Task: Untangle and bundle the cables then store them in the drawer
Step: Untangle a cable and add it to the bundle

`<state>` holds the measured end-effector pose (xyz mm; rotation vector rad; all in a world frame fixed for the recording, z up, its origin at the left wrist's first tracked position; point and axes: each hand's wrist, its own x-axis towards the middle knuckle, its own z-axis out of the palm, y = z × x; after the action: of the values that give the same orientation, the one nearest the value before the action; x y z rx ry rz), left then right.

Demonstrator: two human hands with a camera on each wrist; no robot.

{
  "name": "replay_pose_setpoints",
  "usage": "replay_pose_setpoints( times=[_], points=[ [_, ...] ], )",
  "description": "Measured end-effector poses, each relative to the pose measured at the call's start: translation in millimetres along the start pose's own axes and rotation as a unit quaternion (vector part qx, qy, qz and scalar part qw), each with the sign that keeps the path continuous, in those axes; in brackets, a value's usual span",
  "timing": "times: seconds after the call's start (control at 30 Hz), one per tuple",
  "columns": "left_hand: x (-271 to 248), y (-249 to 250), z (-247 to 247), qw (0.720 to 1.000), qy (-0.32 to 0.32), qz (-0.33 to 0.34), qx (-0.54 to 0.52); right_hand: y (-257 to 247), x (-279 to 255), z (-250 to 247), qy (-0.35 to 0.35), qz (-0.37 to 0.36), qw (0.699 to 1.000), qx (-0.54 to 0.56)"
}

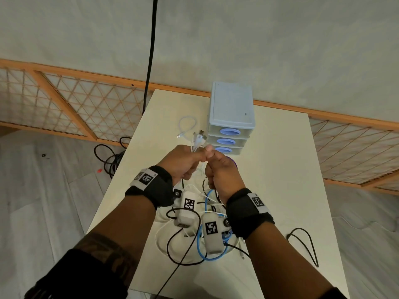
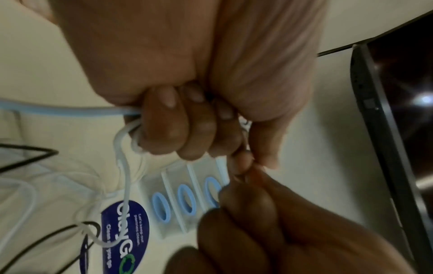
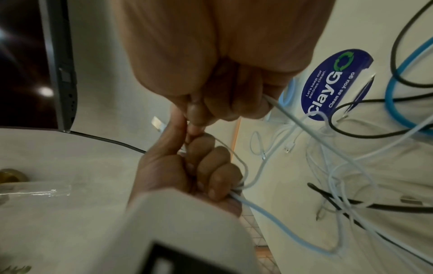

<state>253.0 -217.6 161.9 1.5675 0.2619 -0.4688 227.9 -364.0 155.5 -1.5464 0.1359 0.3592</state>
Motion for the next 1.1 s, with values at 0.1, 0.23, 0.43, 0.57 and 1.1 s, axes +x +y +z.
replay_pose_setpoints(
  times=[0.1,0.23,0.43,0.57,1.1],
  points=[
    [2,3,3,1.0,0.011,0.018,-0.01,-2,1,3,0.011,0.02,0.999,-0.046],
    [8,2,4,0.996,0.076,0.037,-0.027,-6,4,3,-0.007,0.043,0.999,-0.004],
    [24,-6,-21,0.983,0.108,-0.011,-0.145,-2,-5,3,-0.028,0.027,0.998,-0.039],
    [13,-11,-6,1.0,0.013,-0.01,-0.024,-2,-4,2,-0.012,0.05,0.999,-0.007],
    [17,8,-4,0.993,0.114,0.003,0.015,-1,3,-3,-0.032,0.057,0.997,0.049]
  ],
)
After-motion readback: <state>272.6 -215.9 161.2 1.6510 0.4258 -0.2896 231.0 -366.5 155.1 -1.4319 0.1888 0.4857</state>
